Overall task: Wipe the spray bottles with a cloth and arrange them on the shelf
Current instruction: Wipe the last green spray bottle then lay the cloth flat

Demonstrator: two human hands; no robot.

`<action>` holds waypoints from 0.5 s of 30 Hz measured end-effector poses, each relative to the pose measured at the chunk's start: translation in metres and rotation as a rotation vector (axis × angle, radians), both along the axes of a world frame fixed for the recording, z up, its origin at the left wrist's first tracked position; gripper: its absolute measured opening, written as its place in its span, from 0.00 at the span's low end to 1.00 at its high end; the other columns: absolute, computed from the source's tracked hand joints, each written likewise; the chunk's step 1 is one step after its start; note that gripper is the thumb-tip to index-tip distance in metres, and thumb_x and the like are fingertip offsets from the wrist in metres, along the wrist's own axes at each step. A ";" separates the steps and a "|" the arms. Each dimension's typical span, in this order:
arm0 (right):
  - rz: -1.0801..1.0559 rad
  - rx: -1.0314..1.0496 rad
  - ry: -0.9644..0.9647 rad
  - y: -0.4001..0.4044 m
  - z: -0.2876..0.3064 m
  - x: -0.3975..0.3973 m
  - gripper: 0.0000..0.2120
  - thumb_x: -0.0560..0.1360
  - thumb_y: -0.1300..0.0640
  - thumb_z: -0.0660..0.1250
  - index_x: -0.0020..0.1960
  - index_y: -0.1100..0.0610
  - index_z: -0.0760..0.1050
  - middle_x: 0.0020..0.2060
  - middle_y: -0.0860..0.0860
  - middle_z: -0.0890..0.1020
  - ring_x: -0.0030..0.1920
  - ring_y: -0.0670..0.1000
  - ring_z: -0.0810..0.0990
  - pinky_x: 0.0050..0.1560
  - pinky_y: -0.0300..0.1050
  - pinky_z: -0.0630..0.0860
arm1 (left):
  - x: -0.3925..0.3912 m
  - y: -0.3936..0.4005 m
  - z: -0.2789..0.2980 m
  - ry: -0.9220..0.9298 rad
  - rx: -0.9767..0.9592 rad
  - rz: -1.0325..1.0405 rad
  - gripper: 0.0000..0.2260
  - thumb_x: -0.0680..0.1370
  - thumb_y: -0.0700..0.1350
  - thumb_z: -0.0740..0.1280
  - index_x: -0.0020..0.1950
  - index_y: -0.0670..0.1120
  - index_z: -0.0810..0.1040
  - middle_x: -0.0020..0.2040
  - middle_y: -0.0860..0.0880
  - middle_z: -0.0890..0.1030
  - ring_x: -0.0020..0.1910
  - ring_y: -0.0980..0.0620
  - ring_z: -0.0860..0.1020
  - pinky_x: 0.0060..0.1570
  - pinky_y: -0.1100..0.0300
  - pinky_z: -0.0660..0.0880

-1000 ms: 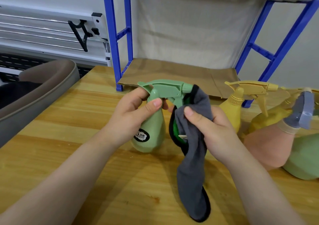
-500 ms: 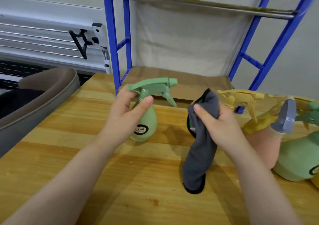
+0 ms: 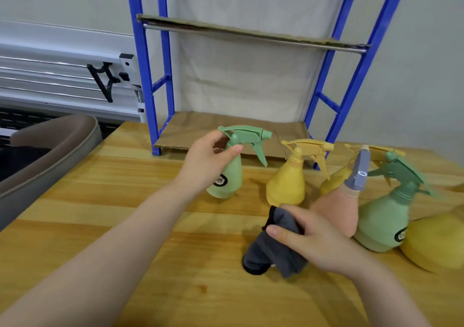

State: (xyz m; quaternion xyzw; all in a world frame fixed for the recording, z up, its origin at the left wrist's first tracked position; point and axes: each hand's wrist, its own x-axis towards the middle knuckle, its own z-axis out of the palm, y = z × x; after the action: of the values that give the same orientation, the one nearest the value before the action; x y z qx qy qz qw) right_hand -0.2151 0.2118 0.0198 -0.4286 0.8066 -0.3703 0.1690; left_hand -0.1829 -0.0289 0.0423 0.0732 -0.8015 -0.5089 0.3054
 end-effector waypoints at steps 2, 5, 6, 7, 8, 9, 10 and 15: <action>-0.065 -0.040 0.012 0.005 -0.002 0.003 0.14 0.77 0.46 0.68 0.41 0.56 0.72 0.32 0.43 0.74 0.35 0.42 0.72 0.40 0.42 0.71 | -0.015 0.005 -0.004 -0.030 0.004 0.012 0.07 0.77 0.46 0.70 0.54 0.49 0.81 0.49 0.57 0.83 0.47 0.63 0.79 0.49 0.70 0.73; -0.118 -0.067 0.013 0.014 -0.003 0.005 0.13 0.77 0.50 0.68 0.42 0.59 0.73 0.33 0.47 0.75 0.36 0.43 0.72 0.41 0.41 0.71 | -0.031 0.013 -0.015 -0.027 0.151 -0.027 0.09 0.78 0.44 0.69 0.58 0.46 0.80 0.52 0.53 0.83 0.51 0.58 0.80 0.52 0.64 0.76; -0.132 -0.075 0.014 0.017 -0.003 0.005 0.13 0.77 0.51 0.68 0.42 0.60 0.73 0.34 0.50 0.76 0.37 0.44 0.73 0.42 0.41 0.71 | -0.033 0.016 -0.018 -0.006 0.194 -0.052 0.09 0.78 0.43 0.69 0.58 0.46 0.79 0.53 0.53 0.83 0.51 0.59 0.81 0.51 0.65 0.76; -0.147 -0.084 0.013 0.020 -0.004 0.005 0.12 0.77 0.52 0.68 0.41 0.60 0.73 0.36 0.52 0.77 0.39 0.46 0.74 0.43 0.41 0.71 | -0.035 0.020 -0.020 0.013 0.208 -0.067 0.08 0.79 0.42 0.68 0.58 0.47 0.79 0.53 0.54 0.83 0.51 0.61 0.80 0.50 0.67 0.75; -0.159 -0.095 0.013 0.022 -0.005 0.004 0.12 0.77 0.52 0.68 0.41 0.60 0.73 0.38 0.53 0.77 0.40 0.47 0.75 0.44 0.40 0.72 | -0.036 0.023 -0.022 0.023 0.210 -0.075 0.08 0.79 0.42 0.68 0.58 0.47 0.78 0.53 0.54 0.83 0.51 0.62 0.80 0.50 0.68 0.75; -0.166 -0.102 0.012 0.025 -0.006 0.003 0.13 0.77 0.52 0.68 0.41 0.61 0.73 0.39 0.54 0.77 0.40 0.48 0.75 0.44 0.40 0.72 | -0.038 0.025 -0.024 0.025 0.211 -0.079 0.08 0.79 0.42 0.67 0.58 0.46 0.78 0.53 0.54 0.83 0.52 0.61 0.80 0.52 0.67 0.75; -0.170 -0.103 0.009 0.027 -0.006 0.003 0.13 0.77 0.53 0.68 0.41 0.61 0.73 0.39 0.55 0.77 0.41 0.49 0.75 0.44 0.40 0.71 | -0.040 0.026 -0.025 0.017 0.213 -0.080 0.09 0.79 0.43 0.67 0.59 0.46 0.77 0.54 0.53 0.83 0.53 0.59 0.80 0.55 0.63 0.76; -0.167 -0.095 -0.050 0.028 -0.002 0.008 0.12 0.78 0.55 0.67 0.42 0.62 0.72 0.35 0.55 0.76 0.37 0.45 0.72 0.41 0.41 0.70 | -0.041 0.027 -0.028 -0.129 0.090 -0.076 0.20 0.78 0.46 0.69 0.69 0.47 0.70 0.64 0.53 0.77 0.65 0.54 0.74 0.67 0.53 0.71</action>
State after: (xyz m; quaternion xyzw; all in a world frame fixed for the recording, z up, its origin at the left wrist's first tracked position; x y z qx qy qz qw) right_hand -0.2076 0.2398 0.0182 -0.3582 0.8165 -0.4315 0.1371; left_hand -0.2241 -0.0020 0.0145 0.0891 -0.7981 -0.5497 0.2300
